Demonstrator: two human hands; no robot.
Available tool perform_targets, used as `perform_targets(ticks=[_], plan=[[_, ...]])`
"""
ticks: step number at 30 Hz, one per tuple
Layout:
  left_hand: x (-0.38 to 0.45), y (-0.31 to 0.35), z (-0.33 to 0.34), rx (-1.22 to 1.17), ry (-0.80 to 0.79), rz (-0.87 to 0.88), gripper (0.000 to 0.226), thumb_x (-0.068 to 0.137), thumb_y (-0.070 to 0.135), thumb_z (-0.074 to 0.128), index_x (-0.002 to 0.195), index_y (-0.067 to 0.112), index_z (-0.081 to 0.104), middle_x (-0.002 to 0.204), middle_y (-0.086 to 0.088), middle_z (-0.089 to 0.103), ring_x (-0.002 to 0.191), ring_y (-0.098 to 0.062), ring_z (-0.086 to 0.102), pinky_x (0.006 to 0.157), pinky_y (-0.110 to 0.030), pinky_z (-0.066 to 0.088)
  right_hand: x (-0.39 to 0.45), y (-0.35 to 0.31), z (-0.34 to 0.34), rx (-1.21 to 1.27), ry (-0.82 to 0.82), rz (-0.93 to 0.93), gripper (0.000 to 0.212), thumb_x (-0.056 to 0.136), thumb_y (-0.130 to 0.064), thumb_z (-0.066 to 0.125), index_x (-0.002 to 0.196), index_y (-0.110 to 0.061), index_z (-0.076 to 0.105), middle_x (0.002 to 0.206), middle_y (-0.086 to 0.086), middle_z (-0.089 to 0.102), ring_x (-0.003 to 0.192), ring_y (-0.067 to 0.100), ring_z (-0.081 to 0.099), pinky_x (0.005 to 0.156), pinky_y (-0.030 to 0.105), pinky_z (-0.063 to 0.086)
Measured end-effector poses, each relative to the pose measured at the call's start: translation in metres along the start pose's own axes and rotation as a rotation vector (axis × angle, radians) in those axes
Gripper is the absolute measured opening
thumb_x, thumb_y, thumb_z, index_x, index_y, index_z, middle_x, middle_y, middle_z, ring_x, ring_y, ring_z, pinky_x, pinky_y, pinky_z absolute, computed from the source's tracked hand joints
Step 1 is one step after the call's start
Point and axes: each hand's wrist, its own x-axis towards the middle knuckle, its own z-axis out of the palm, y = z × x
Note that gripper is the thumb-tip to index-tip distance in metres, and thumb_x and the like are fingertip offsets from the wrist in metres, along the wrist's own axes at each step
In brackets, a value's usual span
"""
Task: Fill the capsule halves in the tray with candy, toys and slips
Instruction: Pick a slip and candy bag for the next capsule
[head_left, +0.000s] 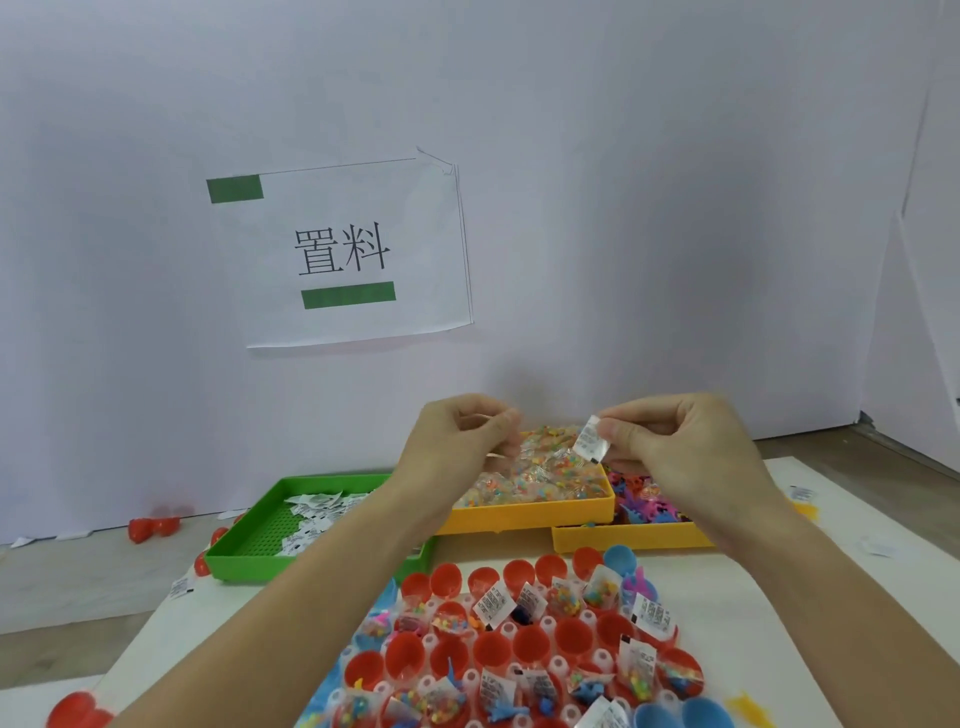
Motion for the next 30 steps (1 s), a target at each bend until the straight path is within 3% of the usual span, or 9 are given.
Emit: perform_targets(ticks=[4, 6, 10, 13, 16, 20, 24, 26, 30], plan=[[0.017, -0.018, -0.003, 0.507, 0.023, -0.018, 0.012, 0.091, 0.02, 0.067, 0.084, 0.011, 0.071, 0.077, -0.008, 0.071, 0.066, -0.019, 0.062, 0.063, -0.033, 0.055, 0.009, 0.005, -0.018, -0.031, 0.115, 0.019, 0.006, 0.088, -0.01, 0.074, 0.089, -0.013, 0.078, 0.072, 0.0, 0.077, 0.066, 0.012, 0.075, 0.063, 0.021, 0.06], [0.021, -0.026, 0.003, 0.7, -0.027, -0.022, 0.019, 0.091, 0.029, 0.068, 0.084, 0.012, 0.071, 0.076, -0.004, 0.068, 0.059, -0.014, 0.058, 0.052, -0.025, 0.048, 0.011, 0.007, -0.021, -0.065, 0.116, 0.017, 0.007, 0.088, -0.011, 0.073, 0.09, -0.016, 0.079, 0.078, 0.0, 0.078, 0.07, 0.012, 0.075, 0.071, 0.028, 0.06], [0.032, -0.035, 0.018, 0.875, -0.014, -0.065, 0.036, 0.089, 0.033, 0.069, 0.071, 0.002, 0.068, 0.061, -0.01, 0.059, 0.051, -0.02, 0.05, 0.049, -0.023, 0.039, 0.009, 0.008, -0.02, -0.088, 0.078, 0.011, 0.009, 0.088, -0.011, 0.073, 0.087, -0.019, 0.078, 0.078, -0.004, 0.077, 0.068, 0.005, 0.074, 0.061, 0.015, 0.058], [0.038, -0.041, 0.026, 0.937, -0.042, -0.136, 0.029, 0.086, 0.026, 0.072, 0.068, 0.006, 0.061, 0.062, -0.012, 0.055, 0.056, -0.023, 0.048, 0.055, -0.03, 0.04, 0.008, 0.007, -0.018, -0.122, 0.052, -0.002, 0.01, 0.089, -0.014, 0.073, 0.087, -0.023, 0.078, 0.076, -0.006, 0.077, 0.072, 0.007, 0.074, 0.067, 0.021, 0.06], [0.039, -0.043, 0.028, 0.875, -0.012, -0.142, 0.026, 0.085, 0.019, 0.074, 0.065, 0.01, 0.06, 0.065, -0.007, 0.06, 0.057, -0.017, 0.053, 0.055, -0.025, 0.043, 0.006, 0.006, -0.017, -0.124, 0.022, -0.002, 0.013, 0.089, -0.017, 0.073, 0.083, -0.028, 0.075, 0.075, -0.005, 0.077, 0.074, 0.009, 0.074, 0.078, 0.032, 0.061], [0.032, -0.034, 0.024, 0.719, 0.077, -0.086, 0.016, 0.087, 0.02, 0.072, 0.078, 0.009, 0.064, 0.078, -0.007, 0.065, 0.06, -0.015, 0.055, 0.051, -0.022, 0.04, 0.006, 0.006, -0.014, -0.122, 0.029, -0.006, 0.014, 0.088, -0.017, 0.073, 0.081, -0.03, 0.075, 0.075, -0.009, 0.076, 0.073, 0.003, 0.073, 0.08, 0.031, 0.06], [0.01, -0.02, 0.01, 0.553, 0.169, -0.014, 0.016, 0.089, 0.021, 0.07, 0.081, 0.008, 0.064, 0.074, -0.006, 0.071, 0.059, -0.017, 0.064, 0.05, -0.022, 0.044, 0.004, 0.006, -0.012, -0.112, 0.036, -0.007, 0.014, 0.088, -0.019, 0.074, 0.08, -0.031, 0.075, 0.08, -0.012, 0.075, 0.081, 0.007, 0.071, 0.082, 0.033, 0.058], [-0.006, -0.01, 0.0, 0.373, 0.158, -0.009, 0.014, 0.089, 0.015, 0.069, 0.083, 0.004, 0.063, 0.074, -0.01, 0.073, 0.061, -0.02, 0.07, 0.05, -0.022, 0.05, 0.003, 0.003, -0.01, -0.108, 0.011, -0.017, 0.014, 0.087, -0.02, 0.074, 0.08, -0.032, 0.075, 0.077, -0.01, 0.076, 0.08, 0.008, 0.071, 0.08, 0.031, 0.059], [-0.032, 0.002, -0.019, 0.166, 0.162, 0.044, 0.012, 0.088, 0.009, 0.07, 0.08, 0.002, 0.063, 0.072, -0.013, 0.073, 0.062, -0.024, 0.072, 0.053, -0.021, 0.053, -0.001, -0.005, -0.005, -0.07, -0.056, -0.06, 0.013, 0.088, -0.018, 0.073, 0.083, -0.03, 0.076, 0.078, -0.011, 0.077, 0.074, 0.002, 0.072, 0.06, 0.012, 0.055]])
